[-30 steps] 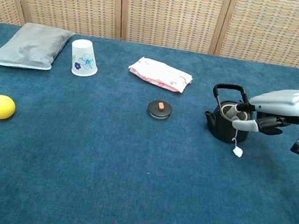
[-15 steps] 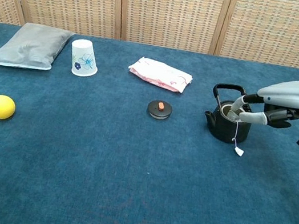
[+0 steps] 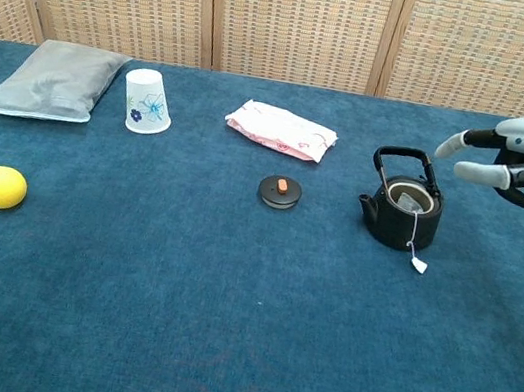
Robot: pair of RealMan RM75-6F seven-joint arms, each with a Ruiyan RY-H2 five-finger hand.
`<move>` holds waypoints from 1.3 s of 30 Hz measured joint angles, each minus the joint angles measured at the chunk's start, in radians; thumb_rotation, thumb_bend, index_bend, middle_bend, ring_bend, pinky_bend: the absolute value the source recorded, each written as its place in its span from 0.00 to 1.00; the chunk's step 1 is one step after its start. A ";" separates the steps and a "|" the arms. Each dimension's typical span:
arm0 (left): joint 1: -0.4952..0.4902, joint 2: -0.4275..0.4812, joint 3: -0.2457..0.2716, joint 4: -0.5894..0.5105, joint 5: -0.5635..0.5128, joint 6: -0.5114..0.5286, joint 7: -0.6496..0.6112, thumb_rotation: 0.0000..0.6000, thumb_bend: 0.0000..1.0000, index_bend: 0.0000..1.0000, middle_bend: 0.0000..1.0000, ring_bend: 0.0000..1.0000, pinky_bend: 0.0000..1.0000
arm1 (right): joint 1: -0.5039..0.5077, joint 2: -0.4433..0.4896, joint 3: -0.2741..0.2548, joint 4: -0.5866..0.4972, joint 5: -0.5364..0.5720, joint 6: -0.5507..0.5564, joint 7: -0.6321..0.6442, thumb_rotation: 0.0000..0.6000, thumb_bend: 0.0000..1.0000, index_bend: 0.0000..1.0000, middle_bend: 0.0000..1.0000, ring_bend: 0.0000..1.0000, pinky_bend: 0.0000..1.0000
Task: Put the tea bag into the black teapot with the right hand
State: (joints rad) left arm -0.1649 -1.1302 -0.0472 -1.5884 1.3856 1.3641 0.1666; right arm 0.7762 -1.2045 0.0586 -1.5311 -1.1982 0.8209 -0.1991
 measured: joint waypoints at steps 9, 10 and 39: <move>0.019 -0.014 -0.010 -0.013 -0.015 0.035 0.005 1.00 0.54 0.00 0.00 0.00 0.00 | -0.130 0.010 0.011 -0.031 -0.009 0.215 0.027 0.21 0.57 0.16 0.47 0.57 0.76; 0.021 -0.014 -0.011 -0.015 -0.016 0.038 0.004 1.00 0.54 0.00 0.00 0.00 0.00 | -0.144 0.009 0.012 -0.031 -0.010 0.235 0.033 0.23 0.57 0.16 0.44 0.53 0.73; 0.064 0.000 0.023 -0.079 0.072 0.110 0.009 1.00 0.54 0.00 0.00 0.00 0.00 | -0.487 -0.079 -0.002 -0.020 -0.112 0.671 0.000 0.52 0.56 0.16 0.20 0.17 0.41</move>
